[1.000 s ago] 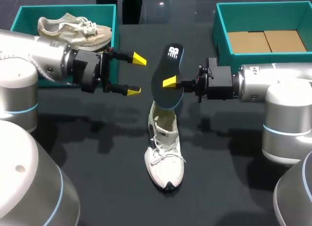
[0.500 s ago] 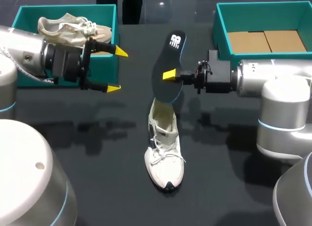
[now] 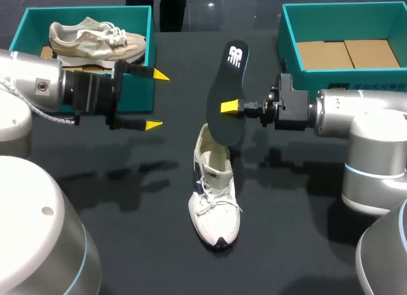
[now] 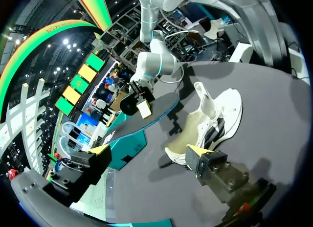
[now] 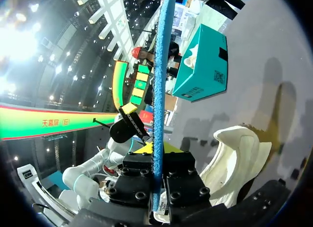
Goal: Take the shoe out of the shoebox, open the shoe tongue, remove and reinsert the insole, then place the shoe into the shoebox
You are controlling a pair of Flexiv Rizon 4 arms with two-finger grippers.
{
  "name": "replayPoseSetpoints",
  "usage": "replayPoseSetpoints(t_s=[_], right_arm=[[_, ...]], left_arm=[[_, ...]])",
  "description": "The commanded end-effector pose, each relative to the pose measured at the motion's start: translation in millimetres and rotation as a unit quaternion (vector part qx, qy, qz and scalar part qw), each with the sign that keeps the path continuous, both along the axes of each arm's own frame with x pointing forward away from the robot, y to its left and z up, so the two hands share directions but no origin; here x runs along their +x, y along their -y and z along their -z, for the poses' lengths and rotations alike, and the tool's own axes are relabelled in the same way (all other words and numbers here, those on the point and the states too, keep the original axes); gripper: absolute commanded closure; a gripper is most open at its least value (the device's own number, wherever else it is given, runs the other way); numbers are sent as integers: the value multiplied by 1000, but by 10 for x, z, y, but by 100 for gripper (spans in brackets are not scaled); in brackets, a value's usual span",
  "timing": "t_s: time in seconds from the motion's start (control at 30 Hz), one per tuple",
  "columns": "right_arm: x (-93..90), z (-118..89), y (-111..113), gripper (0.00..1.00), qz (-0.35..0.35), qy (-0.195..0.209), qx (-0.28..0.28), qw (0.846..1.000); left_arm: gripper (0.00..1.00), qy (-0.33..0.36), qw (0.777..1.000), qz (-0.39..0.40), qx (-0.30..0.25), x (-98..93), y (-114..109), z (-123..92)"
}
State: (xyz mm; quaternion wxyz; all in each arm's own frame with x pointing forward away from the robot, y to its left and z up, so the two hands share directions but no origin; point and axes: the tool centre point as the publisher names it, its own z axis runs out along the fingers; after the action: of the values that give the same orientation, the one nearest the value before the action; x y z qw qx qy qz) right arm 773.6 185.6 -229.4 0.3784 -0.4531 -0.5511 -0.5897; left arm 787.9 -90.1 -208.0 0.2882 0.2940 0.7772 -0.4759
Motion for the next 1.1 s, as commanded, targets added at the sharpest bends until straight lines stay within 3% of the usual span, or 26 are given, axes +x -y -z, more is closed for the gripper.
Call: replayPoseSetpoints(t_s=[0.03, 0.23, 0.57, 0.67, 0.77, 0.93, 1.0, 1.1], right_arm=[[2, -27, 5, 100, -1, -1, -5, 1000], [2, -27, 5, 100, -1, -1, -5, 1000], [11, 79, 17, 100, -14, 0, -1, 1000], [28, 124, 22, 100, -18, -4, 0, 1000], [32, 170, 36, 100, -20, -8, 7, 1000], [37, 214, 27, 100, -18, -6, 10, 1000], [37, 212, 7, 100, -14, 1, 5, 1000], [43, 210, -14, 100, -4, 11, -5, 1000]], left_arm=[[0, 21, 990, -110, 84, -117, 27, -52], [0, 21, 990, -110, 84, -117, 27, -52], [0, -156, 982, -48, 92, 356, 97, 13], [0, -205, 973, -24, 104, 383, 91, 67], [0, -231, 964, -23, 128, 347, 114, 119], [0, -266, 937, -57, 220, 248, 153, 173], [0, -245, 919, -124, 281, 205, 141, 203], [0, -245, 919, -124, 281, 205, 141, 203]])
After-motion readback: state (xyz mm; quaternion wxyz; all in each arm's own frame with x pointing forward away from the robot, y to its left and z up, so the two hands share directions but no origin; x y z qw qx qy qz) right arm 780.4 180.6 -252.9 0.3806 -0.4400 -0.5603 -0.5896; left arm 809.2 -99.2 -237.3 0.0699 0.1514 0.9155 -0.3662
